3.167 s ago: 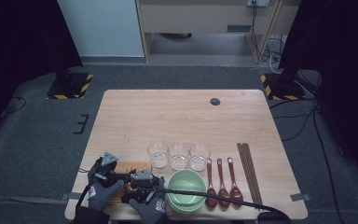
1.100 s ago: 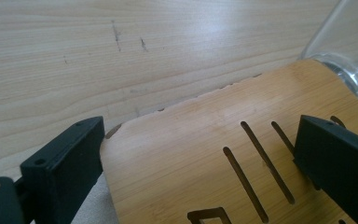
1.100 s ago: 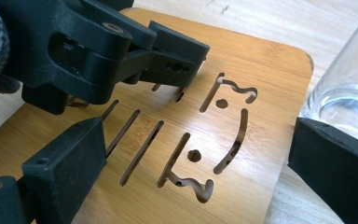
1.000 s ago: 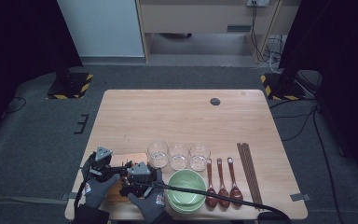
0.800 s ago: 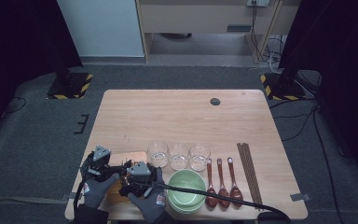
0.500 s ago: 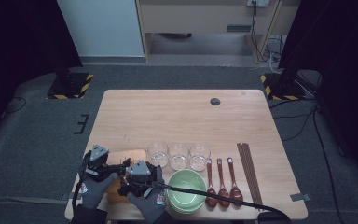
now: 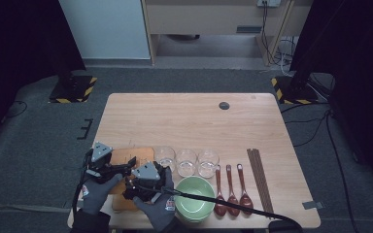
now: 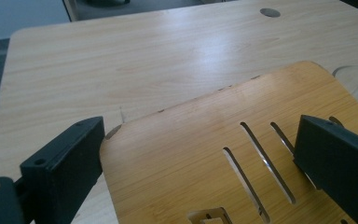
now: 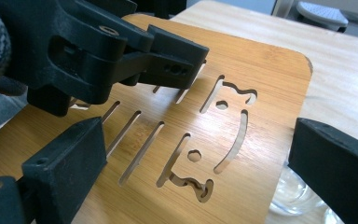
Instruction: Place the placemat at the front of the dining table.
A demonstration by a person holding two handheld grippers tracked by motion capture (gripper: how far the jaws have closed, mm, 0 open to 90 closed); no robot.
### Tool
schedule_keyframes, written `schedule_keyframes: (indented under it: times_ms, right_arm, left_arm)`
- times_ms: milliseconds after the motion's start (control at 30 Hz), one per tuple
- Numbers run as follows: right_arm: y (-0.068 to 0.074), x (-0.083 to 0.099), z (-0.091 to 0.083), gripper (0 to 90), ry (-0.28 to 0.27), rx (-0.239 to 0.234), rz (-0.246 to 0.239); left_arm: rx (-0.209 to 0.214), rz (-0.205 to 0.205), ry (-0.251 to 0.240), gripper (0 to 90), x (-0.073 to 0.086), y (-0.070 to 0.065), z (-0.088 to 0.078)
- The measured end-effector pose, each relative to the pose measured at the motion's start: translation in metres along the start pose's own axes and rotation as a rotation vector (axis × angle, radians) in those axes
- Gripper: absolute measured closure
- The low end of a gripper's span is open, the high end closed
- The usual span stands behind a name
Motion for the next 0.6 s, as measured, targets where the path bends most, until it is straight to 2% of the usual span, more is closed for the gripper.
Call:
schedule_keyframes:
  times_ms: [333, 500, 600]
  right_arm:
    - [-0.009, -0.017, -0.017, 4.3, -0.040, 0.001, 0.002]
    - [-0.013, -0.022, -0.023, 4.3, -0.050, 0.002, -0.003]
    - [-0.018, -0.027, -0.028, 4.3, -0.059, 0.018, -0.008]
  left_arm:
    - [-0.008, 0.020, -0.034, 2.3, -0.026, -0.007, -0.015]
    - [-0.010, 0.025, -0.043, 2.3, -0.033, -0.010, -0.018]
    - [-0.009, 0.036, -0.052, 2.3, -0.043, -0.015, -0.019]
Point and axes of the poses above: each handheld gripper's, and its own axes: z roughly forward along the jaws, x roughly out of its underside, y roughly to its left, the point moved 2 cm from there along z, roughly forward along the jaws, and after that the axes turned 12 degrees about y, right-handed, at the moved point
